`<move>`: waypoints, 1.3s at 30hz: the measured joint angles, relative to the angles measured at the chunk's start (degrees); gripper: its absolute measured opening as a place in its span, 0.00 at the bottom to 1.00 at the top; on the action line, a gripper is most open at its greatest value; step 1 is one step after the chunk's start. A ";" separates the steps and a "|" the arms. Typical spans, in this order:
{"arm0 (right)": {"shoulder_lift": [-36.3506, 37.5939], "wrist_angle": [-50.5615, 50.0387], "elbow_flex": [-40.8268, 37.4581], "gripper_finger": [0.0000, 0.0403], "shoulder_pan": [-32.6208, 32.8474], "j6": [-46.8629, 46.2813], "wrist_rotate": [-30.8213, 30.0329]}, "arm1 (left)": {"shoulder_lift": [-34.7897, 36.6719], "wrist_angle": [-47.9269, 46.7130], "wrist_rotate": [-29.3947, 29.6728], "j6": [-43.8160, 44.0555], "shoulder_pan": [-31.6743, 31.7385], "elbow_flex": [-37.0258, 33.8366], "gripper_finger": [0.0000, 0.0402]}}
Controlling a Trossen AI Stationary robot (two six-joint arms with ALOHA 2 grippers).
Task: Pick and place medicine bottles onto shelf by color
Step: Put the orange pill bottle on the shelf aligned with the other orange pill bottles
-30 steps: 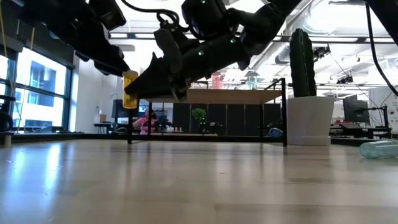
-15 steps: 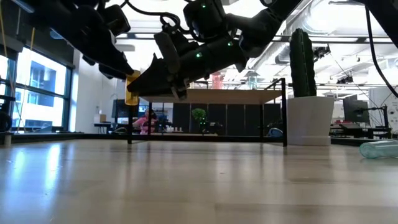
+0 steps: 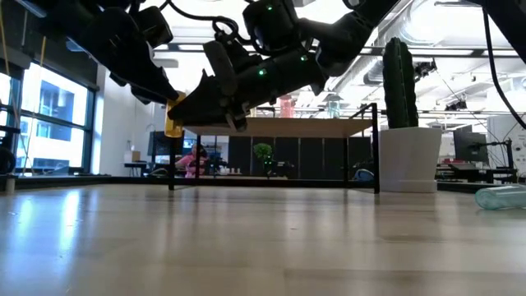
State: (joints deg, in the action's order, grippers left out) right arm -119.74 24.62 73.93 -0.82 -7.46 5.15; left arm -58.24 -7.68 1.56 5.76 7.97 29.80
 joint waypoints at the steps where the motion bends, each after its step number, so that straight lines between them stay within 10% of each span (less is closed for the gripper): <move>1: 0.00 0.00 0.00 0.21 0.00 0.00 -0.03 | 0.00 0.02 -0.02 0.00 0.00 0.00 0.37; 23: 0.00 -0.19 -0.02 0.22 -0.02 -0.01 -0.02 | -0.02 -0.02 0.05 1.03 -0.14 -0.02 0.27; 39: 6.99 -13.60 -0.11 0.55 -2.65 -0.58 1.87 | -0.02 0.18 5.75 1.10 -0.06 0.64 0.27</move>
State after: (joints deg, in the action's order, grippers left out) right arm -112.75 11.02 73.82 -3.47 -8.05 7.01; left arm -58.26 -7.50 7.31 6.86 7.91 30.44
